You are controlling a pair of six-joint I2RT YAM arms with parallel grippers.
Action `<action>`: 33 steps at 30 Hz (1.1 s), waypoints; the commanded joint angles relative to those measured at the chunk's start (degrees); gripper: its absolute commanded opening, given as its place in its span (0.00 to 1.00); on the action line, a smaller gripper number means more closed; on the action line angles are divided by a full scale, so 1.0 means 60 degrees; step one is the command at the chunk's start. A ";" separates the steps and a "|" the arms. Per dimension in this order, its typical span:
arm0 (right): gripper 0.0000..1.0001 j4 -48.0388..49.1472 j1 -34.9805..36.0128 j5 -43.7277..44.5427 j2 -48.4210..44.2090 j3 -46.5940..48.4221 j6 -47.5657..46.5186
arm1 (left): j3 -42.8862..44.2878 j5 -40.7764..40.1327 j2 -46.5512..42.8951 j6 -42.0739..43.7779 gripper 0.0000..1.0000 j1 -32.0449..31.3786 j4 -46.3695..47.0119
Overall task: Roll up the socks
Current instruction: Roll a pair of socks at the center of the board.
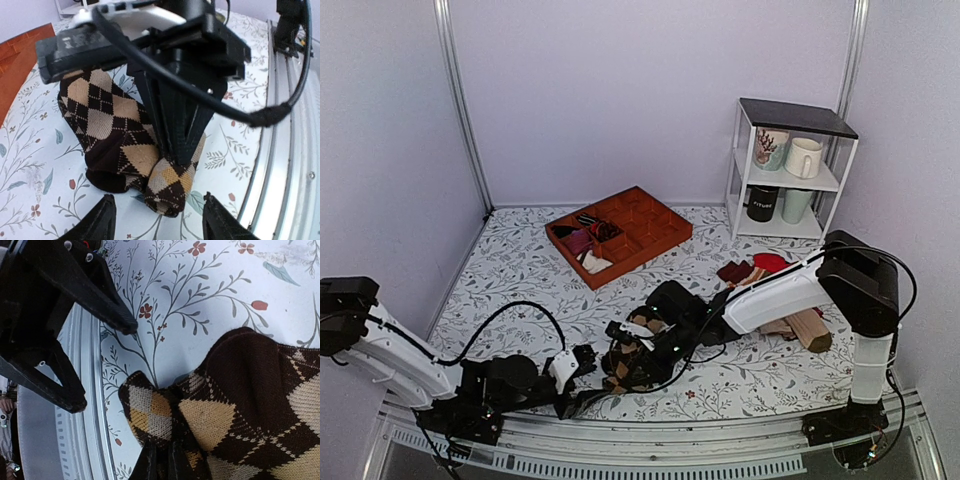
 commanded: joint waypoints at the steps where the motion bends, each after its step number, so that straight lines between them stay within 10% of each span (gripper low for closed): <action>1: 0.08 -0.2363 -0.0178 0.0102 0.0902 -0.0337 0.0507 | -0.0116 -0.0159 0.1122 0.1113 0.59 -0.0142 0.1607; 15: 0.08 -0.2711 -0.0193 -0.0047 0.0985 -0.0174 0.0734 | 0.0375 0.0787 0.3335 0.2112 0.60 -0.0127 0.3942; 33: 0.08 -0.2768 -0.0200 -0.0171 0.1130 -0.0157 0.0793 | 0.0625 0.1709 0.4253 0.1629 0.26 0.0285 0.3841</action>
